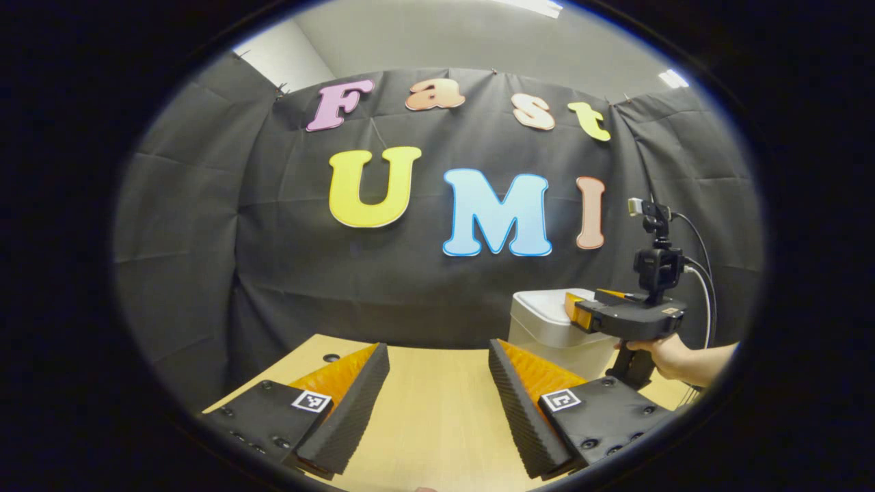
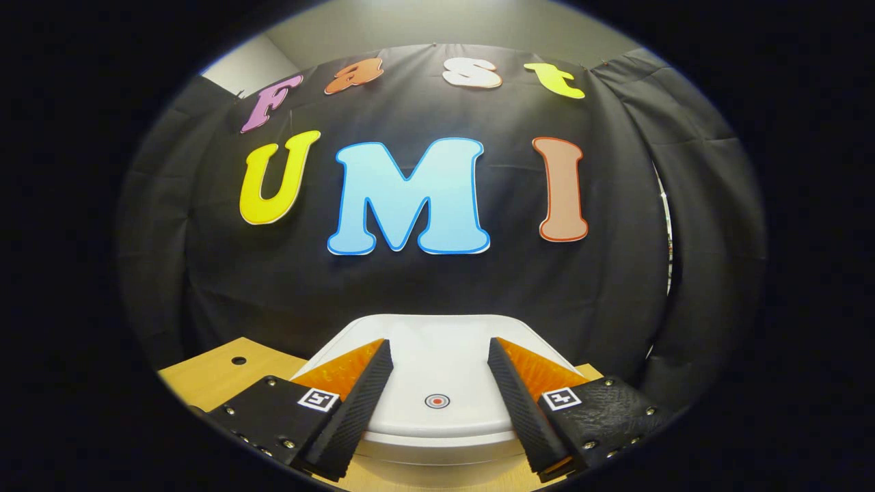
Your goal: Press the lid of the desktop garbage bin to open it, pick up the crumpled paper on the desktop and throw it into the bin, then pick up the pop can on the desktop and drop it into the bin, and finally close the garbage bin lid.
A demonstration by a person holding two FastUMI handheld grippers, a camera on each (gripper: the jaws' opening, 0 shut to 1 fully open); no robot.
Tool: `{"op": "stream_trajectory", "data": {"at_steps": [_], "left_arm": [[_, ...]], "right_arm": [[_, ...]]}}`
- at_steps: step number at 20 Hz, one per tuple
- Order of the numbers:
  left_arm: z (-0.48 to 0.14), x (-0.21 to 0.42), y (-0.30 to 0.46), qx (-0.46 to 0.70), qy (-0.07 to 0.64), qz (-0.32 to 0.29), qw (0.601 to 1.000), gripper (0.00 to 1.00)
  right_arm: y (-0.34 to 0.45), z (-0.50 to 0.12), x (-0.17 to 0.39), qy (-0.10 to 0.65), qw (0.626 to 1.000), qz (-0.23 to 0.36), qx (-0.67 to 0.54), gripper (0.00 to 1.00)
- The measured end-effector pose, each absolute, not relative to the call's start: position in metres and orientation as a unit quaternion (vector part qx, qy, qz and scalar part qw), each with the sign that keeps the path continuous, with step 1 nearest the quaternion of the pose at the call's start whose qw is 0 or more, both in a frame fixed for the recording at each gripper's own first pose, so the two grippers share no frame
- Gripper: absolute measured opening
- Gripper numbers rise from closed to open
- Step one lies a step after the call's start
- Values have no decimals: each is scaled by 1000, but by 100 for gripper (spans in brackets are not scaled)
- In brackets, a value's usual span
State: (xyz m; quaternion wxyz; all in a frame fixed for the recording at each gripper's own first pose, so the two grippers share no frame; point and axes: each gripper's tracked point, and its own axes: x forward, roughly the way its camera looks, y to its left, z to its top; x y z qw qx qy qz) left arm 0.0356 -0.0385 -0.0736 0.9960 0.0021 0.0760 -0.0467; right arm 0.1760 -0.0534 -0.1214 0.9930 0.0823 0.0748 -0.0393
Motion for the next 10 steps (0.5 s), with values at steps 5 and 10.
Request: {"op": "stream_trajectory", "data": {"at_steps": [5, 10], "left_arm": [[-70, 37, -33, 0, 73, -37, 997, 96], [-63, 31, -38, -4, 66, -37, 997, 94]], "right_arm": [[-56, -123, 175, 57, 992, -49, 99, 93], [-57, -119, 175, 48, 993, -55, 98, 93]]}}
